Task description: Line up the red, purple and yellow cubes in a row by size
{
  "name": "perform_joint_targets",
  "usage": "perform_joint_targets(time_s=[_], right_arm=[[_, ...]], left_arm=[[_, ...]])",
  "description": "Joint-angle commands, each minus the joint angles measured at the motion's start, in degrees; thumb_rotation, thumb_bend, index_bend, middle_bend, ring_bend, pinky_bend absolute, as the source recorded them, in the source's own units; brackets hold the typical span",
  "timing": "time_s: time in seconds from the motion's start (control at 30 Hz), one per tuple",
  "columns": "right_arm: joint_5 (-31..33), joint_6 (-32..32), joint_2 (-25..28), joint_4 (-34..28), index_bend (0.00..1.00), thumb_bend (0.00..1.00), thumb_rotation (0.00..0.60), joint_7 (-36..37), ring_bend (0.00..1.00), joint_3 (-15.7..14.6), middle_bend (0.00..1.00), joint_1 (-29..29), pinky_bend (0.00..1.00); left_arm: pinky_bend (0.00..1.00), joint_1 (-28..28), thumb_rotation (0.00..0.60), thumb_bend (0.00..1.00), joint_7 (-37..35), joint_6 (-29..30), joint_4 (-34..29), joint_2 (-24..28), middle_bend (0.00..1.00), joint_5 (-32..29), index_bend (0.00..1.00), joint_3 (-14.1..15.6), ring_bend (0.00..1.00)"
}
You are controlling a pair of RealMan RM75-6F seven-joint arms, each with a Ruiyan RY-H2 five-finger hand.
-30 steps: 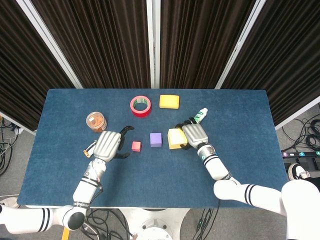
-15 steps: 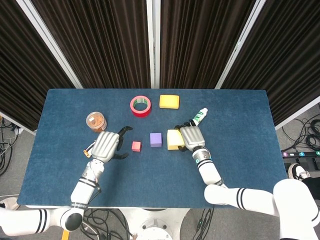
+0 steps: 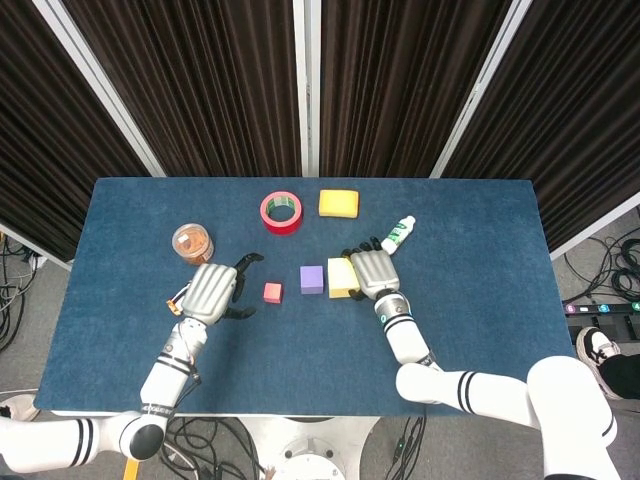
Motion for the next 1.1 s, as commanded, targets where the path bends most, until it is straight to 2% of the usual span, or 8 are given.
perform_joint_targets(time_s=[0.03, 0.23, 0.77, 0.87, 0.93, 1.1], right_arm=[[-0.08, -0.22, -0.41, 0.43, 0.36, 0.24, 0.600, 0.02, 0.13, 0.29, 0.38, 0.23, 0.00], [-0.57, -0.33, -1.08, 0.91, 0.34, 0.24, 0.600, -0.16, 0.13, 0.66, 0.37, 0.67, 0.00], [0.82, -1.39, -2.46, 2.58, 0.21, 0.24, 0.600, -1.70, 0.08, 1.51, 0.31, 2.13, 0.00], [1.71, -1.79, -2.37, 2.45, 0.15, 0.24, 0.600, -2.27, 0.05, 1.51, 0.27, 2.39, 0.00], [2.02, -1.89, -2.27, 2.31, 0.07, 0.23, 0.600, -2.51, 0.02, 1.47, 0.22, 2.50, 0.00], [2.55, -2.16, -1.80, 1.69, 0.01, 0.23, 0.600, -2.72, 0.00, 1.37, 0.18, 2.60, 0.00]], left_arm=[[0.93, 0.07, 0.600, 0.16, -0.19, -0.27, 0.16, 0.01, 0.87, 0.03, 0.28, -0.04, 0.88], [0.93, 0.25, 0.600, 0.16, -0.35, -0.55, 0.35, 0.03, 0.87, 0.18, 0.28, -0.18, 0.88], [0.93, 0.80, 0.600, 0.16, -0.85, -0.95, 0.47, 0.20, 0.87, 0.30, 0.28, -0.48, 0.88], [0.93, 0.90, 0.600, 0.16, -0.93, -0.94, 0.59, 0.23, 0.87, 0.41, 0.28, -0.50, 0.88], [0.93, 0.93, 0.600, 0.16, -0.97, -0.99, 0.66, 0.25, 0.87, 0.54, 0.27, -0.50, 0.88], [0.93, 0.88, 0.600, 0.16, -0.94, -1.24, 0.57, 0.21, 0.87, 0.52, 0.27, -0.66, 0.88]])
